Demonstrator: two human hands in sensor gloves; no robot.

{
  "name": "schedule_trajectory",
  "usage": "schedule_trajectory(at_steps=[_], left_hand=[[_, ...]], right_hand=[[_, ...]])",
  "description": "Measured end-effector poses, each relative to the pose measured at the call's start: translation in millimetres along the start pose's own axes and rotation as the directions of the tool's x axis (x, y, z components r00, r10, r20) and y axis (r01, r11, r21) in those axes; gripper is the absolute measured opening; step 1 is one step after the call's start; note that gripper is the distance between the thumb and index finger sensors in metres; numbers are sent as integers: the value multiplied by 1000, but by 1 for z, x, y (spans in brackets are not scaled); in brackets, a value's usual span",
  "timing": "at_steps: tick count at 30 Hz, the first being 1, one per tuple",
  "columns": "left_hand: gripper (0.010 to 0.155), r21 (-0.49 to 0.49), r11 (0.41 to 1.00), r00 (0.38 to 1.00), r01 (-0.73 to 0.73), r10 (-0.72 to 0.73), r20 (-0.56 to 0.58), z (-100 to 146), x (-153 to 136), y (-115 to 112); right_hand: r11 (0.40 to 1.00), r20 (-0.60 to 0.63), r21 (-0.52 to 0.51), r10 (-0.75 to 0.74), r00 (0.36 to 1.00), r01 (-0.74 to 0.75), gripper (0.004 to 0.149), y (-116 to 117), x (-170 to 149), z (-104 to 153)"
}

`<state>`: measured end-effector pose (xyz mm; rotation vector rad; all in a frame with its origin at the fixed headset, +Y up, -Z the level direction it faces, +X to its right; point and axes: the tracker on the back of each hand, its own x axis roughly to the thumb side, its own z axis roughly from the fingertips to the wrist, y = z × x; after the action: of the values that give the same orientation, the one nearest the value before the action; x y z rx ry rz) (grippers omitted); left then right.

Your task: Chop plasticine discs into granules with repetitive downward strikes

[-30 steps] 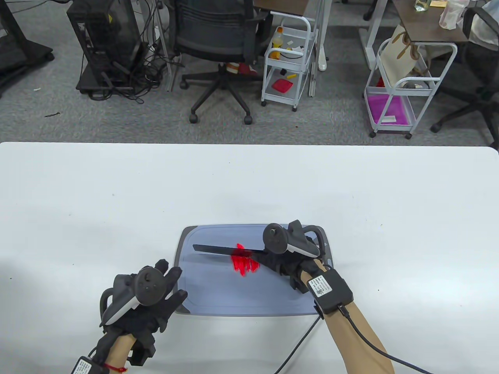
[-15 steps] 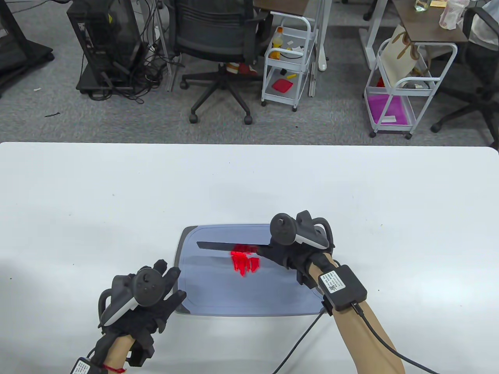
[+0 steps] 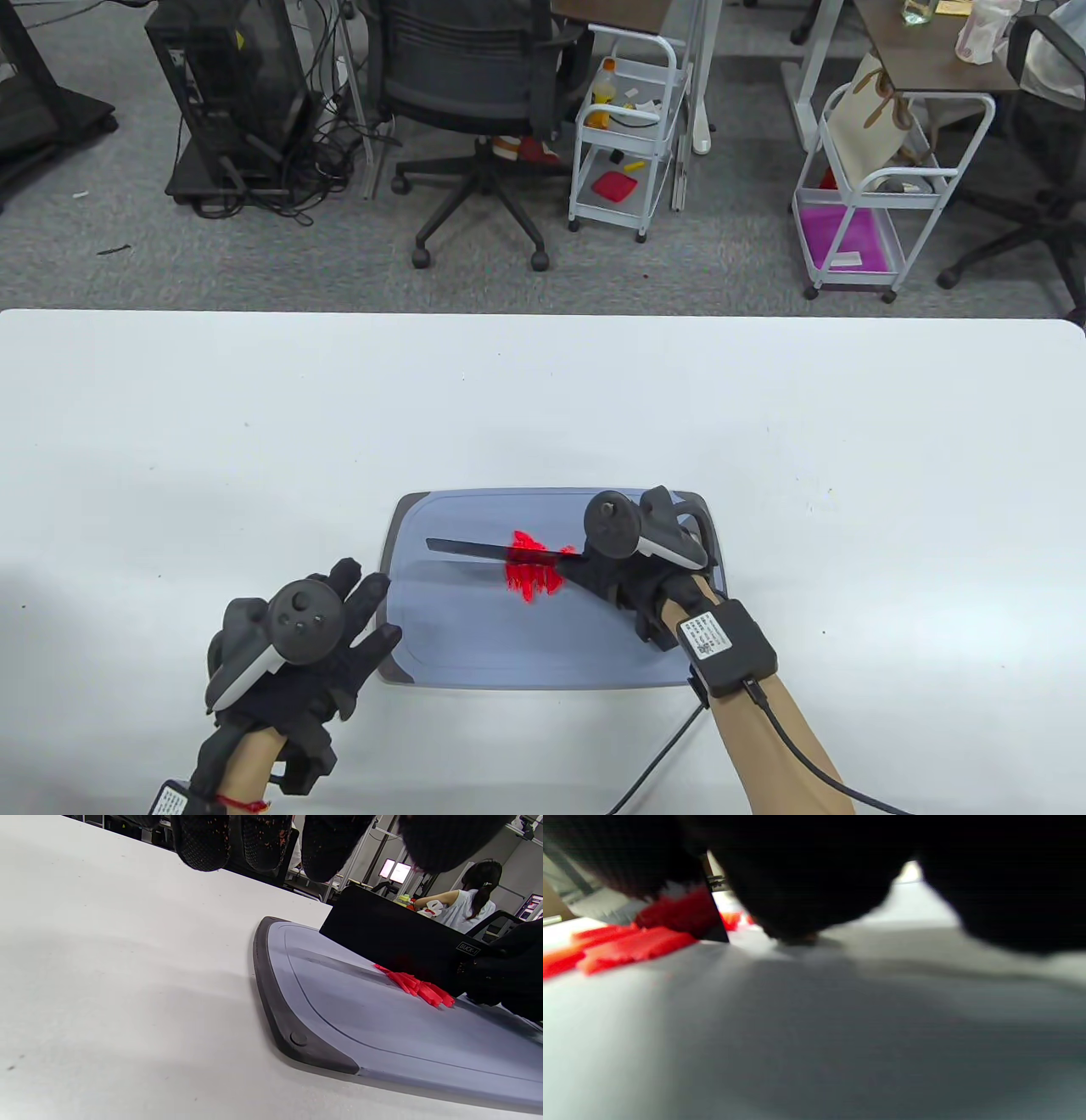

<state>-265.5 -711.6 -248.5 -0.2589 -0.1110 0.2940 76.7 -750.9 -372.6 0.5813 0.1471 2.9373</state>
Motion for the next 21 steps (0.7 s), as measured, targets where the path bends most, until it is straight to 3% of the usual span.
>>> schedule_trajectory(at_steps=[2, 5, 9, 13, 21], left_hand=[[72, -7, 1000, 1000, 6, -6, -4, -1, -1, -1], [72, 0, 1000, 1000, 5, -5, -13, 0, -3, 0], [72, 9, 1000, 1000, 5, -5, -9, 1, -4, 2], [72, 1, 1000, 1000, 19, -19, -13, 1, -3, 1], [72, 3, 1000, 1000, 14, -14, -7, 1, -1, 1]], right_hand=[[995, -6, 60, 83, 997, -83, 64, -5, 6, -4], [982, -51, 168, 98, 994, -88, 66, -14, 1, -8], [988, -19, 90, 127, 992, -125, 66, -32, 4, -9], [993, 6, 75, 92, 996, -92, 66, -40, 16, -10], [981, -7, 137, 138, 990, -136, 65, -21, 18, -8]])
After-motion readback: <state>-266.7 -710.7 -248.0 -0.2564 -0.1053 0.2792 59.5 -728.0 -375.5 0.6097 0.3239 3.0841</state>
